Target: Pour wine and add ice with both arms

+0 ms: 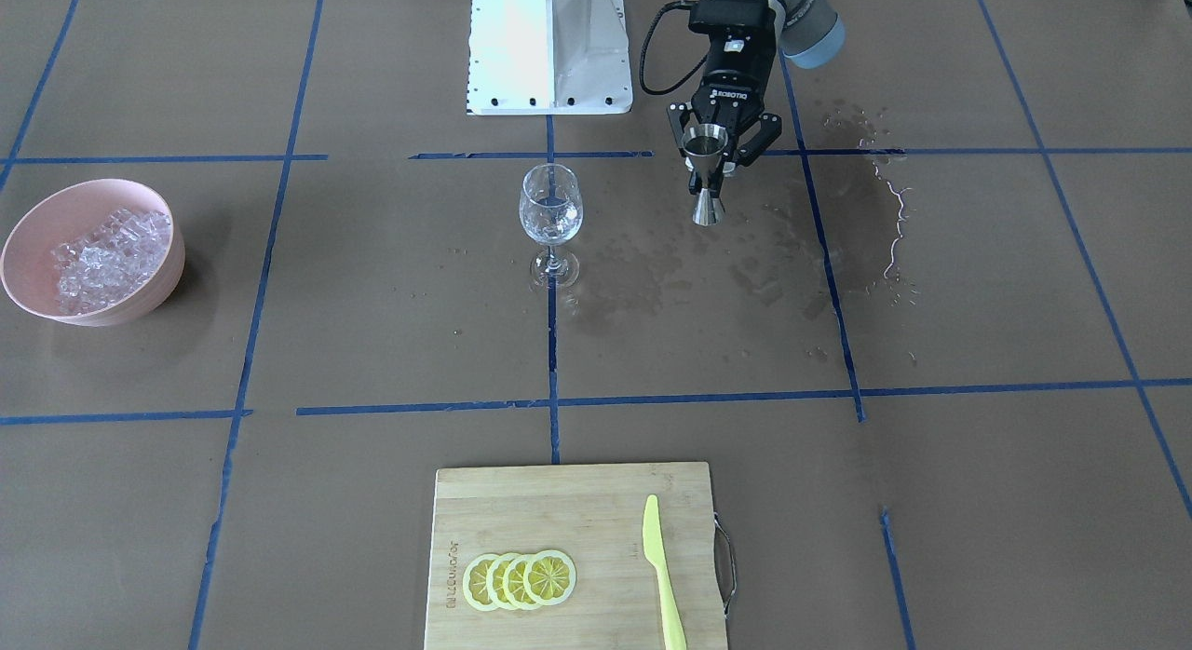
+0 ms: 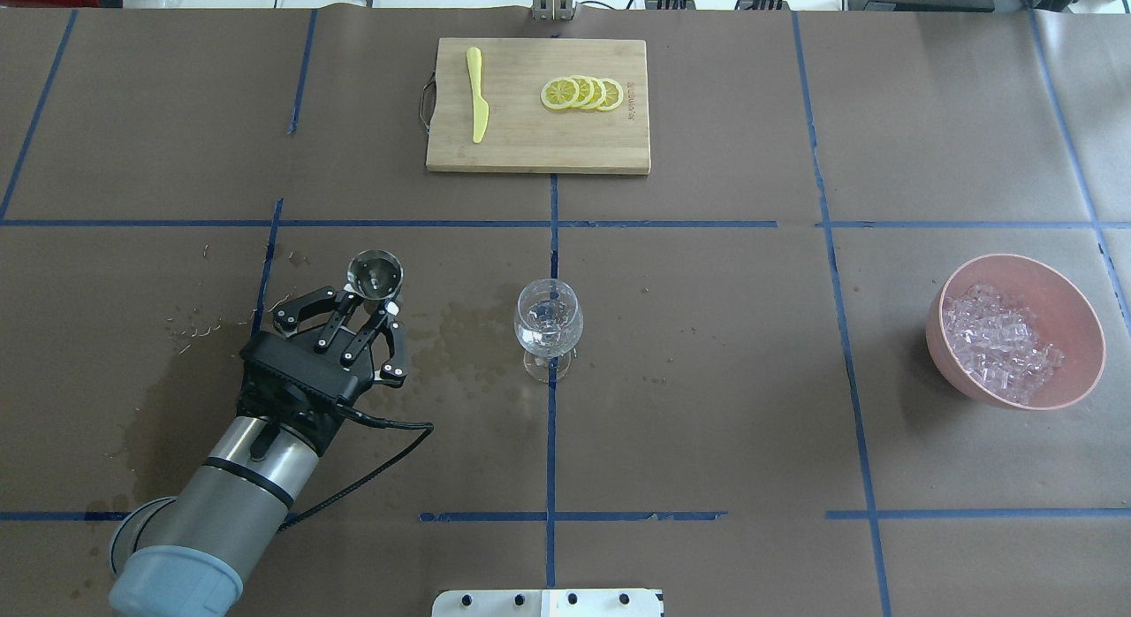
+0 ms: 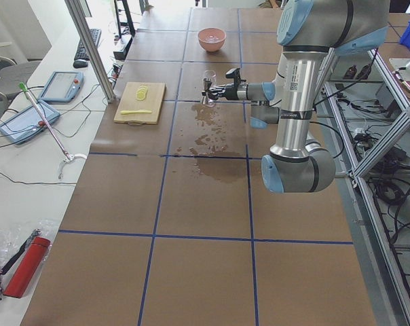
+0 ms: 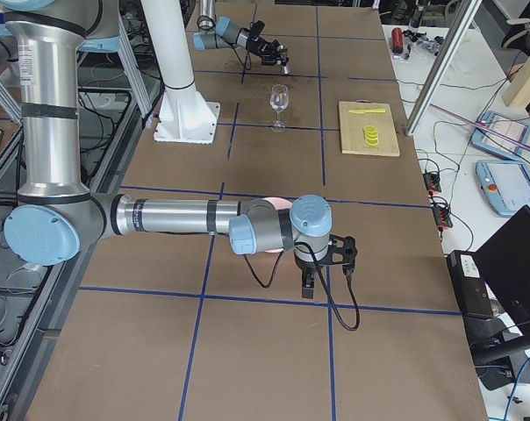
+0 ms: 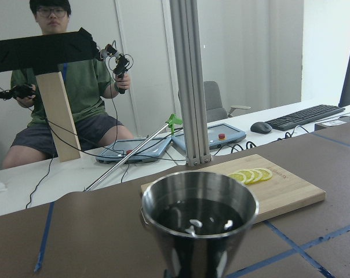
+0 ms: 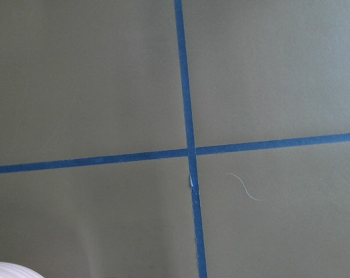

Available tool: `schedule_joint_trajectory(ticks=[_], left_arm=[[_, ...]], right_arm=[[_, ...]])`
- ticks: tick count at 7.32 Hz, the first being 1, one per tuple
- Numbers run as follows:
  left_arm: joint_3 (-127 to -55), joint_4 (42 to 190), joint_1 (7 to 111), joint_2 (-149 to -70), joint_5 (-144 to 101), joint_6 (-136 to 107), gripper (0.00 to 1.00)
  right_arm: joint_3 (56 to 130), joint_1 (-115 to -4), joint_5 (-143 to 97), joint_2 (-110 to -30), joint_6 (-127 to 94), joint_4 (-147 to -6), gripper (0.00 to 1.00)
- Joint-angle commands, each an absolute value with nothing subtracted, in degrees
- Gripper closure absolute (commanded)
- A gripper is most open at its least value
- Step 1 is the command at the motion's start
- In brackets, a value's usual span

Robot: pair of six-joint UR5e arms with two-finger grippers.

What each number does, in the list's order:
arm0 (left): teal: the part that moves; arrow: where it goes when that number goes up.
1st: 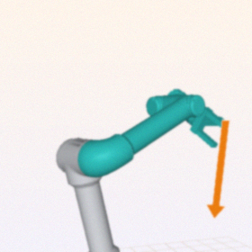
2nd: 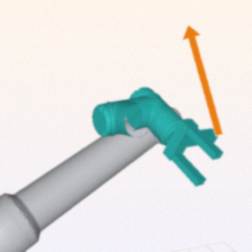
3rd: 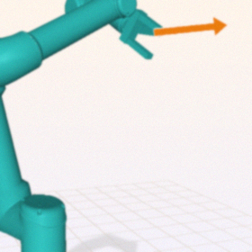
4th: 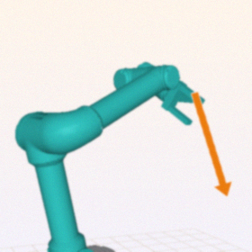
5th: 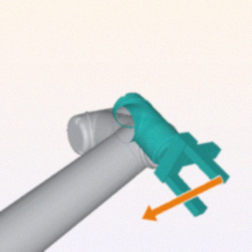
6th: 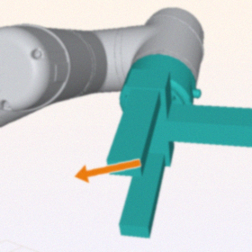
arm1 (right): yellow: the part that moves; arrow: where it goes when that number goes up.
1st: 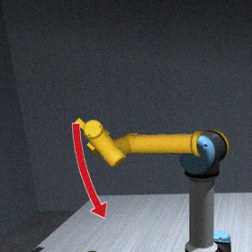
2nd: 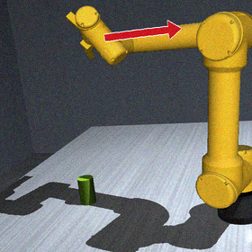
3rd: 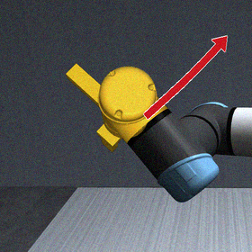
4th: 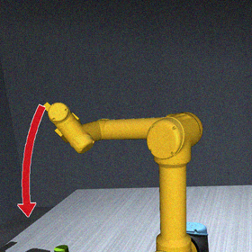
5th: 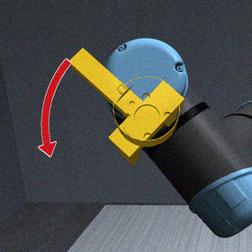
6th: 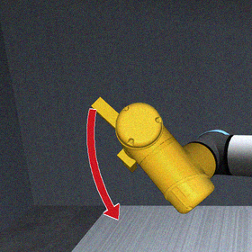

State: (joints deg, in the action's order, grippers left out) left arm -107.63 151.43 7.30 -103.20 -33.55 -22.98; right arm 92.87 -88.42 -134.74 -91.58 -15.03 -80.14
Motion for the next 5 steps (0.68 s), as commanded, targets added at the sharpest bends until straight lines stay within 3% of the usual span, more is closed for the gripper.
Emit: schedule_joint_trajectory(ticks=[1,3,5], left_arm=[[-107.8,146.0,7.1,-107.3,-39.3,-21.3,1.0],[-107.8,143.7,7.1,-108.8,-43.7,-21.4,1.0],[-108.6,132.1,7.4,-112.7,-45.4,-21.3,1.0]], right_arm=[[92.7,-88.4,-134.7,-91.6,-15.0,-80.2,0.0],[92.7,-88.4,-134.8,-91.6,-15.0,-80.2,0.0],[92.7,-88.4,-134.8,-91.6,-15.0,-80.2,0.0]])
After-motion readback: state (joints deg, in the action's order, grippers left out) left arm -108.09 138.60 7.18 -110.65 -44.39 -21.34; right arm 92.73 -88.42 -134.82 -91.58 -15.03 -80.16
